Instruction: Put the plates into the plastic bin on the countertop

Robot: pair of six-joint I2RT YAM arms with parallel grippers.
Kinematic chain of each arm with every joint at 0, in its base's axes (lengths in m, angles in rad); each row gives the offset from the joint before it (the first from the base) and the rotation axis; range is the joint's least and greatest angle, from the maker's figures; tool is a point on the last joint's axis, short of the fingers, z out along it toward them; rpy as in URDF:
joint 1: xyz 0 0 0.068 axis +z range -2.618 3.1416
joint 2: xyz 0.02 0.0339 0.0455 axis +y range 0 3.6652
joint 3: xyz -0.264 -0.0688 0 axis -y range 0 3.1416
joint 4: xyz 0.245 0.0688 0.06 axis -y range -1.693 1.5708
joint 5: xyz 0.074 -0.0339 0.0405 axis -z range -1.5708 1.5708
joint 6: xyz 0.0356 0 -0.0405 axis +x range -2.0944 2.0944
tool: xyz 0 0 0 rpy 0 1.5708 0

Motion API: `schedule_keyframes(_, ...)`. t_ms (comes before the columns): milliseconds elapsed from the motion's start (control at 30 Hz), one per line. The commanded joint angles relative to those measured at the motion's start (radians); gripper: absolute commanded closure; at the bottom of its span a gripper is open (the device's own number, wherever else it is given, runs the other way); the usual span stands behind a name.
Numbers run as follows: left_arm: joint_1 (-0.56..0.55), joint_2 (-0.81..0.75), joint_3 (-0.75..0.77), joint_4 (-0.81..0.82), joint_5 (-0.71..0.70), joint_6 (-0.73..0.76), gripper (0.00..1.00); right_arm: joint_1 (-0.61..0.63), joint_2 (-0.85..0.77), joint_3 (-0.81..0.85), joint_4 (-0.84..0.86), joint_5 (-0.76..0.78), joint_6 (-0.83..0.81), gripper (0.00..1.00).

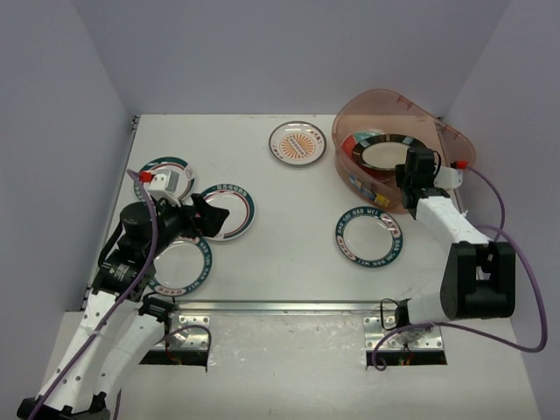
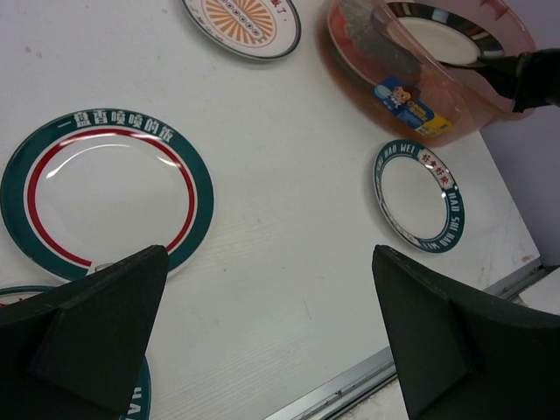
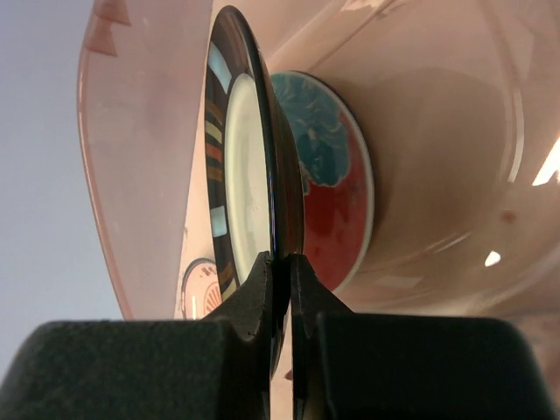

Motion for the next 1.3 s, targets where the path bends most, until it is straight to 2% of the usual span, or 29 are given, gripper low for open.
schedule_keyframes(0,-0.021,-0.031,-0.006,0.063,-0.001,0.001,0.0,0.012,0.031,0.178,0.214,0.098,-0.005,1.0)
schedule_keyframes(167,-0.036,-0.038,-0.006,0.061,-0.009,0.0,0.0,0.012,0.133,0.287,0.154,0.068,-0.028,1.0)
schedule_keyframes(400,-0.052,-0.053,-0.006,0.057,-0.035,-0.006,0.0,0.012,0.216,0.328,0.09,0.032,-0.034,0.98)
schedule_keyframes(500,-0.06,-0.056,-0.006,0.051,-0.054,-0.01,0.0,0.012,0.243,0.344,0.071,0.008,-0.034,0.91)
schedule_keyframes(533,-0.066,-0.057,-0.005,0.049,-0.059,-0.012,0.0,0.012,0.251,0.35,0.071,-0.01,-0.038,0.84)
schedule_keyframes(600,-0.08,-0.054,-0.003,0.045,-0.073,-0.014,0.0,0.012,0.274,0.366,0.057,-0.046,-0.054,0.79)
schedule_keyframes(633,-0.089,-0.054,-0.003,0.043,-0.08,-0.016,0.0,0.012,0.283,0.377,0.036,-0.055,-0.062,0.71)
schedule_keyframes(667,-0.098,-0.052,-0.002,0.041,-0.088,-0.017,0.0,0.011,0.293,0.392,0.005,-0.066,-0.067,0.58)
schedule_keyframes(767,-0.11,-0.042,0.001,0.035,-0.105,-0.021,0.0,0.007,0.356,0.514,-0.189,-0.116,-0.111,0.08)
schedule_keyframes(800,-0.112,-0.04,0.001,0.033,-0.109,-0.022,0.0,0.007,0.38,0.557,-0.248,-0.134,-0.126,0.01)
schedule_keyframes(1000,-0.116,-0.04,0.005,0.025,-0.127,-0.028,0.0,0.002,0.47,0.714,-0.476,-0.191,-0.116,0.01)
schedule_keyframes(1167,-0.125,-0.023,0.01,0.014,-0.154,-0.033,0.0,0.001,0.578,0.922,-0.859,-0.202,-0.041,0.01)
schedule_keyframes(1267,-0.127,0.016,0.023,-0.003,-0.175,-0.037,0.0,0.001,0.607,0.98,-0.932,-0.209,-0.028,0.01)
